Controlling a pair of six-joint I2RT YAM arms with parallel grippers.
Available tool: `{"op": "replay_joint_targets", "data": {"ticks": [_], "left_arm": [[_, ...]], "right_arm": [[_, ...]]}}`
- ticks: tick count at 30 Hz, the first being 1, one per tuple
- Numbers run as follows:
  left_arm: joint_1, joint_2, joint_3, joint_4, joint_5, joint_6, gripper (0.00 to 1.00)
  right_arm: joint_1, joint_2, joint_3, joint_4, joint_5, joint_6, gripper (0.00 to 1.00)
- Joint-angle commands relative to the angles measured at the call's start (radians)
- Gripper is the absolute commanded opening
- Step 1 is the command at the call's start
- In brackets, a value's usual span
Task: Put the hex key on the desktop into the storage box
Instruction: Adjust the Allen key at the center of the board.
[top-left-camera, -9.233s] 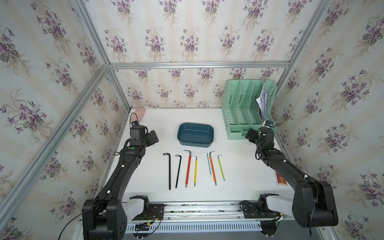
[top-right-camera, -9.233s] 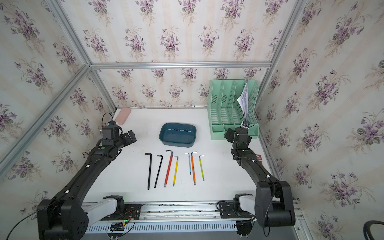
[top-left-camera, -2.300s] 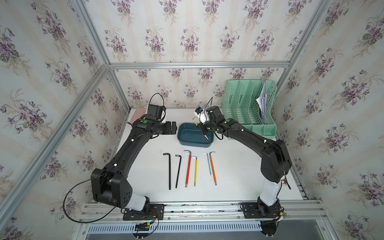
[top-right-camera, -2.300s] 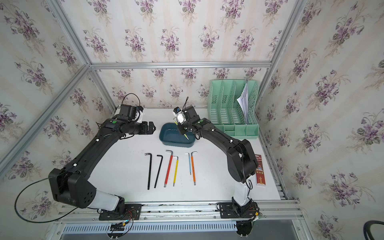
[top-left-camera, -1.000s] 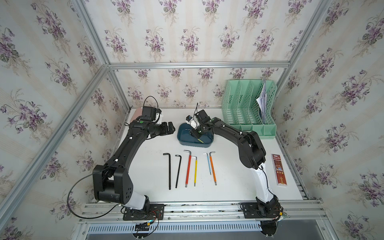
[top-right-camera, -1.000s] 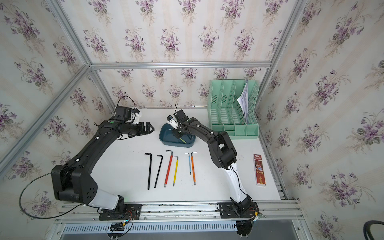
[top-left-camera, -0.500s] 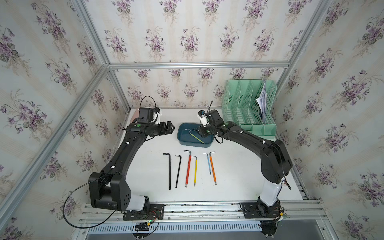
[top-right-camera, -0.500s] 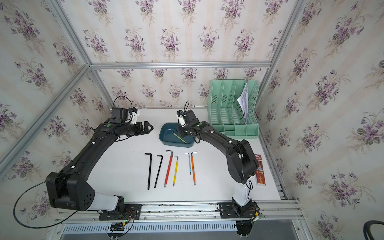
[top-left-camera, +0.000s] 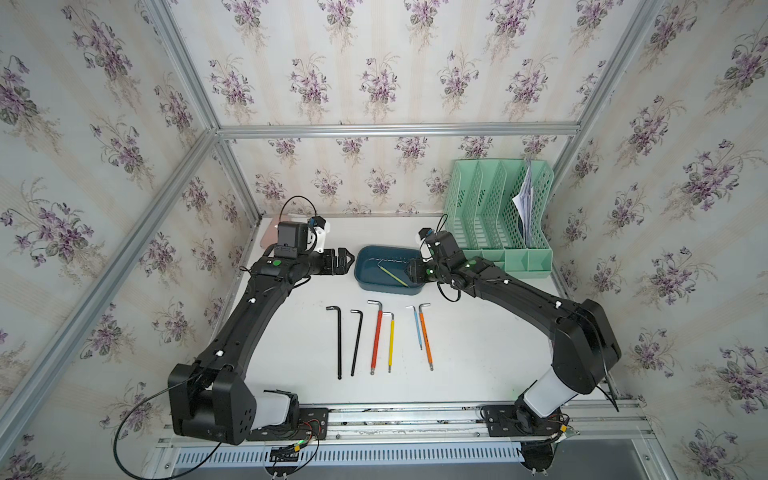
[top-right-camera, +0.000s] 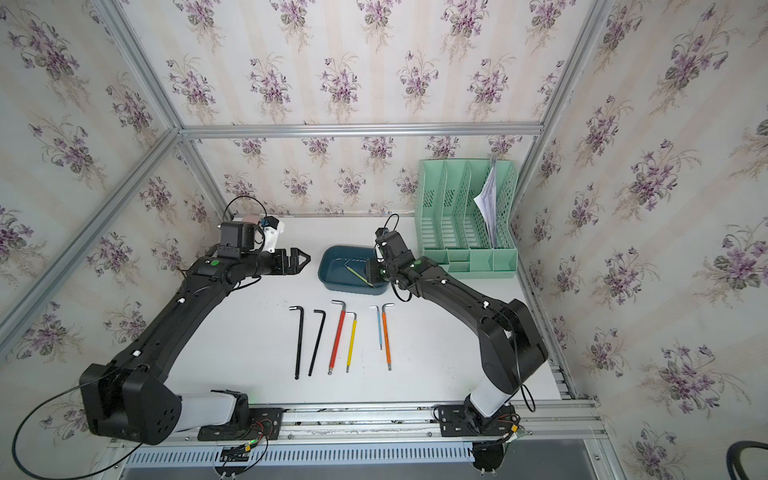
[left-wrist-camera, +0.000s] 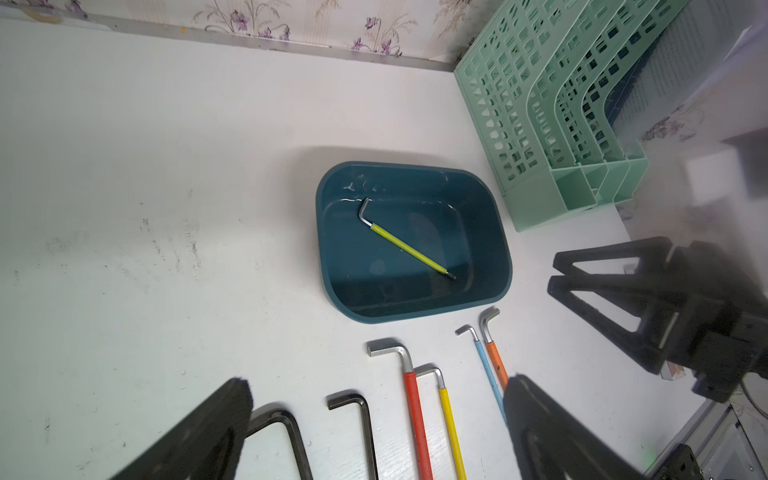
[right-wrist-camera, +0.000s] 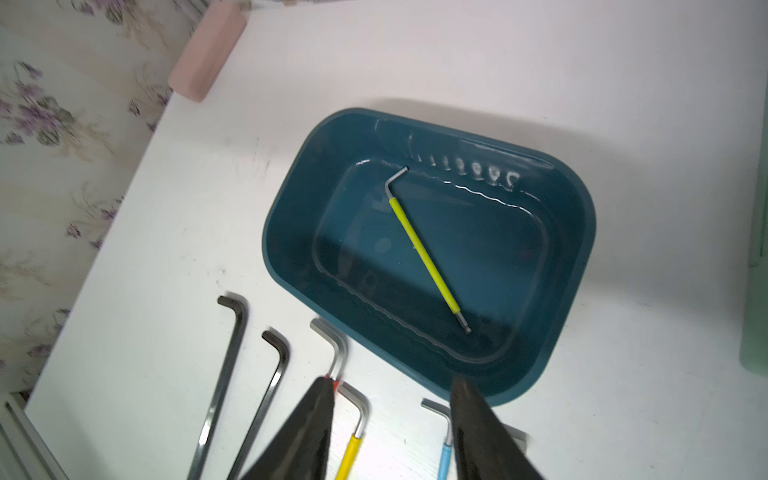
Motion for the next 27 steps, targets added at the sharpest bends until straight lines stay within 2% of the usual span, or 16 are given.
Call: {"op": "replay_joint_targets", "data": {"ticks": [1,4,7,11,16,20,24,27], "left_arm": [[0.000,0.038,0.089,-0.053,0.039,-0.001,0.99],[-0.001,0.035,0.131,-0.096,0.025,-0.037,0.99],[-0.002,0.008,0.107,-0.070,0.014,-0.049,0.99],[-0.008,0.028,0.146,-0.167,0.018,-0.078,0.99],[-0.040,-0.004,0.060,-0.171,-0.011,-0.165,0.99],[-0.071,-0.051,-0.020,-0.166,-0.120,-0.182,0.99],[-0.082,-0.065,-0.052,-0.203,-0.172,-0.170,0.99],[-0.083,-0.086,-0.091,-0.202,-0.195,-0.168,0.99]], "right_arm": [[0.002,-0.082,-0.202,0.120,0.037,0.091,0.50],[0.002,-0.124,-0.283,0.127,0.098,0.117,0.49],[0.010,-0.158,-0.284,0.010,0.071,0.123,0.49],[0.054,-0.217,-0.302,-0.091,0.119,0.131,0.49],[0.063,-0.250,-0.348,-0.160,0.124,0.161,0.49],[0.084,-0.242,-0.377,-0.143,0.120,0.168,0.49],[0.103,-0.219,-0.407,-0.083,0.104,0.167,0.39],[0.112,-0.200,-0.408,-0.067,0.102,0.179,0.39]]}}
